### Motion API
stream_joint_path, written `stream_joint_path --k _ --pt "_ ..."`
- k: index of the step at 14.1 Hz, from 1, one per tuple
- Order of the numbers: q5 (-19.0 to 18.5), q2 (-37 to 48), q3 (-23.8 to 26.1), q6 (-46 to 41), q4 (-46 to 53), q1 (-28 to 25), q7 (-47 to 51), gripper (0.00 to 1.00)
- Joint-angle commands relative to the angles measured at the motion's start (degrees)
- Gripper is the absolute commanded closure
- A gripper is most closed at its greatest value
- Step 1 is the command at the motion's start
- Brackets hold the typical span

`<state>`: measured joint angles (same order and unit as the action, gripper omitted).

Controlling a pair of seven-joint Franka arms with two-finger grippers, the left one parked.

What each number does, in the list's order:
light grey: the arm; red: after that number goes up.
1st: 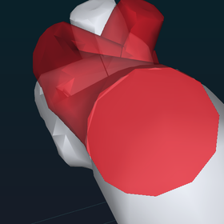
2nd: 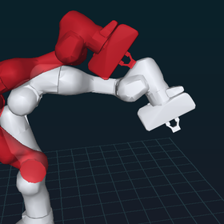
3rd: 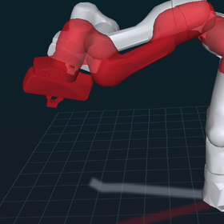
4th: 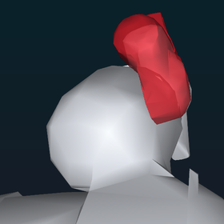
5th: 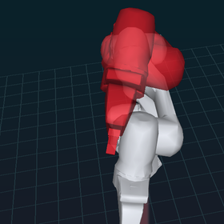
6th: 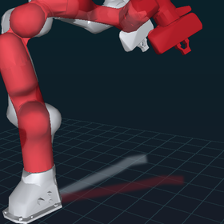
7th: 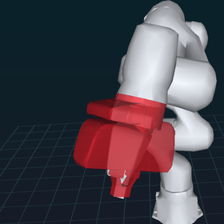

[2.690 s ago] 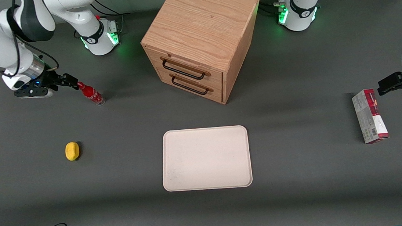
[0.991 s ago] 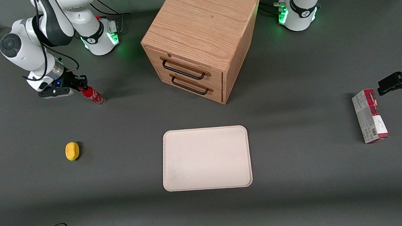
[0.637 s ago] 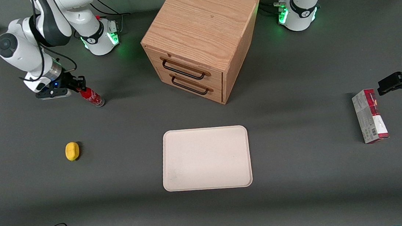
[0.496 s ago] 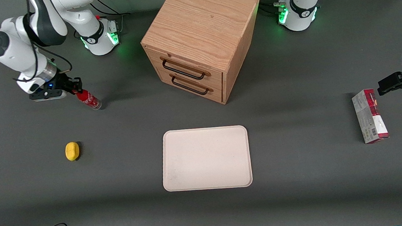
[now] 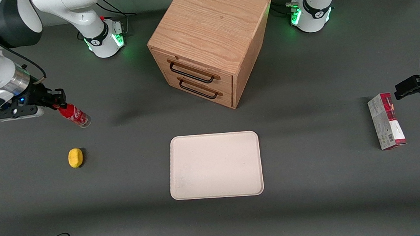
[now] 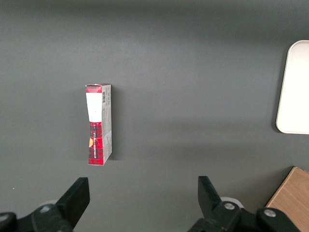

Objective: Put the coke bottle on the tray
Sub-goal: 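Lift the bottle and carry it over the white tray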

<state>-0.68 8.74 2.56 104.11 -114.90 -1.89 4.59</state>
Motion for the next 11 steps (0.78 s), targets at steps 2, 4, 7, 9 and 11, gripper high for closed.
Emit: stream_joint_path --k 2,4,7,9,11 --pt "0.15 -15.92 6.04 -10.75 27.39 1.01 7.52 1.00" --pt "0.06 -21.54 8.41 -14.18 36.89 0.32 10.68 1.00" --pt "-0.90 -29.90 14.64 -15.25 47.72 0.05 16.40 1.00" --pt "-4.40 -34.65 18.16 -14.90 52.47 -0.04 17.46 1.00" --pt "-8.53 -39.13 23.17 -14.55 56.00 -0.13 20.44 1.00"
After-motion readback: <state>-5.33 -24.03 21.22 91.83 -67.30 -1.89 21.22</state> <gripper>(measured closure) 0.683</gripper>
